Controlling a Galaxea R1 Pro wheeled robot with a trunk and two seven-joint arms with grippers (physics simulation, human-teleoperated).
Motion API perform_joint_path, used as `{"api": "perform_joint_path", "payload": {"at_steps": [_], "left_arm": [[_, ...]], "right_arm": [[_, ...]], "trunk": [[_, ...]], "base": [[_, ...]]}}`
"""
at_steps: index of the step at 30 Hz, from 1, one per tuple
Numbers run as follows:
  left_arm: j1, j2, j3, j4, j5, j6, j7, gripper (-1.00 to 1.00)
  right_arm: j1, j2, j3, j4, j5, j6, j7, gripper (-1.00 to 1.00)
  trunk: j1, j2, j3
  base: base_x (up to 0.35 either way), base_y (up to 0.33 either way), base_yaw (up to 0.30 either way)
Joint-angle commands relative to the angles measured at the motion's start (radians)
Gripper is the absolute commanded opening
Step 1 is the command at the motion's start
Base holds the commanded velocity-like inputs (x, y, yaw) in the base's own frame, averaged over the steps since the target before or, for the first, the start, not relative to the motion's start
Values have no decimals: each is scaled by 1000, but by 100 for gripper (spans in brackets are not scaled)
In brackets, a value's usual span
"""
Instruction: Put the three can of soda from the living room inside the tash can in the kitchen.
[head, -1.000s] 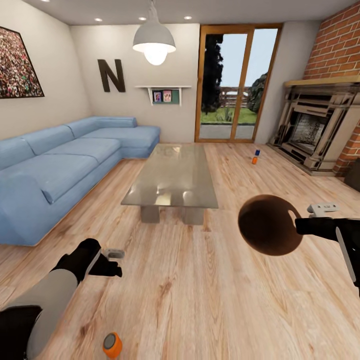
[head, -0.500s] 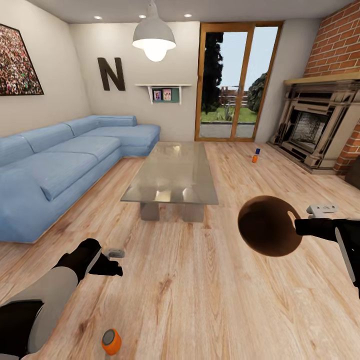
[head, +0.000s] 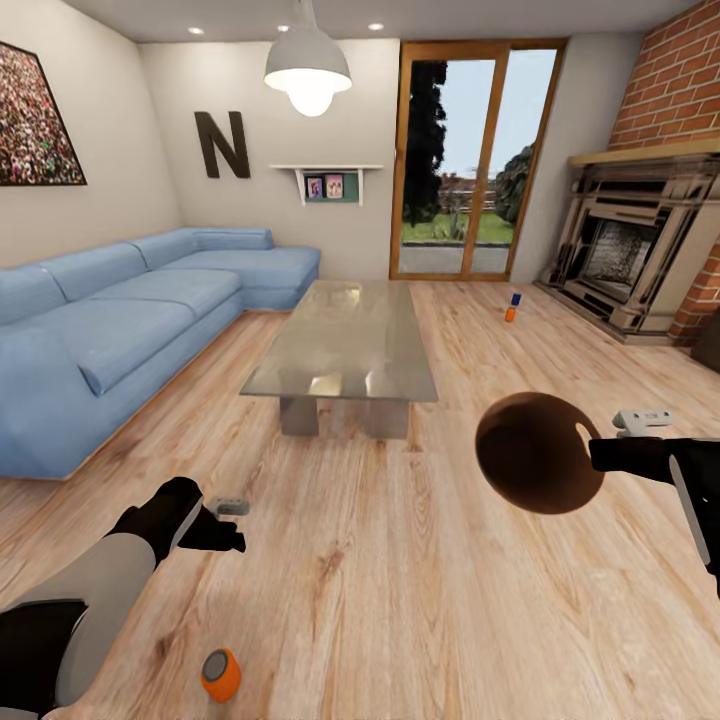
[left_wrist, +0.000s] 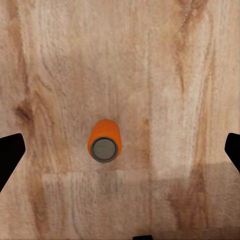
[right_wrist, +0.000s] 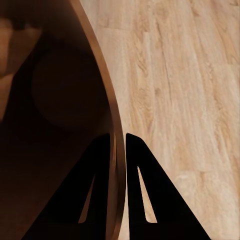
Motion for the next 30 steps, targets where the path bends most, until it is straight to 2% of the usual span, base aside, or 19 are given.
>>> {"api": "perform_joint_path", "payload": {"at_steps": [1, 30], "left_arm": [[0, 0, 0, 0, 0, 0, 0, 100], [0, 1, -1, 13, -3, 3, 1, 100]], "right_arm": [[-1, 0, 0, -1, -15, 1, 4, -100], [1, 0, 0, -2, -15, 1, 4, -100]], "trunk": [[4, -7, -3], [115, -210, -94]], "base": [[0, 0, 0], [0, 0, 0]]}}
